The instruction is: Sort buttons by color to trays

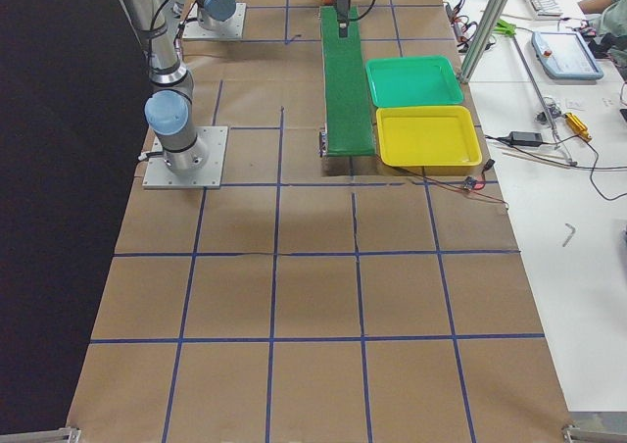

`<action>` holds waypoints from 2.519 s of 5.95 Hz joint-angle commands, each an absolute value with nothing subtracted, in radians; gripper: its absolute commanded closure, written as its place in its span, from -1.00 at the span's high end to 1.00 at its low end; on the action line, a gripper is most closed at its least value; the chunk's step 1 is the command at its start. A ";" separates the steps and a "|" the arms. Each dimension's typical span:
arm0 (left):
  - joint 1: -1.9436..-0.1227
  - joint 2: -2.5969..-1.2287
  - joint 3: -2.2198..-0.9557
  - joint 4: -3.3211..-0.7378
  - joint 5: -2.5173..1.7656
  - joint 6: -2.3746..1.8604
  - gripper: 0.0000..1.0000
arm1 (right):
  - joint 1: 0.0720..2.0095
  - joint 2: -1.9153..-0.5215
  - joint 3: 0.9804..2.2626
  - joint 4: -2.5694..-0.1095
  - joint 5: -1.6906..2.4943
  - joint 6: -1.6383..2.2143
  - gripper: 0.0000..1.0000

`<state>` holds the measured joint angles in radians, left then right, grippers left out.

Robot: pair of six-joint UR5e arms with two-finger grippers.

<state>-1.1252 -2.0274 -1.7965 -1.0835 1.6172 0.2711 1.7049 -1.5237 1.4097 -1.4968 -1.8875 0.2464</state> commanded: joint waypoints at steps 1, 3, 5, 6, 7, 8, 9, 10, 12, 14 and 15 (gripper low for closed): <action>-1.124 -2.023 -1.825 -1.085 1.620 0.285 0.64 | 1.703 -1.525 1.411 -1.499 -1.846 0.247 1.00; -1.127 -2.025 -1.832 -1.086 1.646 0.301 0.08 | 1.707 -1.522 1.413 -1.497 -1.839 0.247 1.00; -1.129 -2.013 -1.829 -1.092 1.647 0.316 -0.60 | 1.706 -1.514 1.413 -1.496 -1.769 0.248 1.00; -1.140 -1.993 -1.800 -1.101 1.646 0.316 -0.72 | 1.706 -1.514 1.411 -1.494 -1.740 0.256 1.00; -1.199 -1.962 -1.758 -1.117 1.641 0.311 -0.76 | 1.706 -1.514 1.411 -1.494 -1.680 0.255 1.00; -1.262 -1.933 -1.721 -1.152 1.638 0.310 -0.76 | 1.707 -1.509 1.413 -1.491 -1.631 0.244 1.00; -1.323 -1.918 -1.685 -1.207 1.635 0.301 -0.77 | 1.706 -1.496 1.413 -1.491 -1.599 0.227 1.00; -1.365 -1.910 -1.672 -1.219 1.635 0.240 -0.77 | 1.700 -1.494 1.413 -1.494 -1.541 0.160 1.00; -1.476 -1.901 -1.680 -1.251 1.638 0.334 -0.84 | 1.695 -1.494 1.413 -1.491 -1.531 0.115 1.00; -1.557 -1.884 -1.698 -1.250 1.649 0.890 -0.85 | 1.697 -1.471 1.413 -1.489 -1.463 -0.156 1.00; -1.565 -1.882 -1.694 -1.241 1.669 1.187 -0.85 | 1.698 -1.471 1.413 -1.483 -1.457 -0.327 1.00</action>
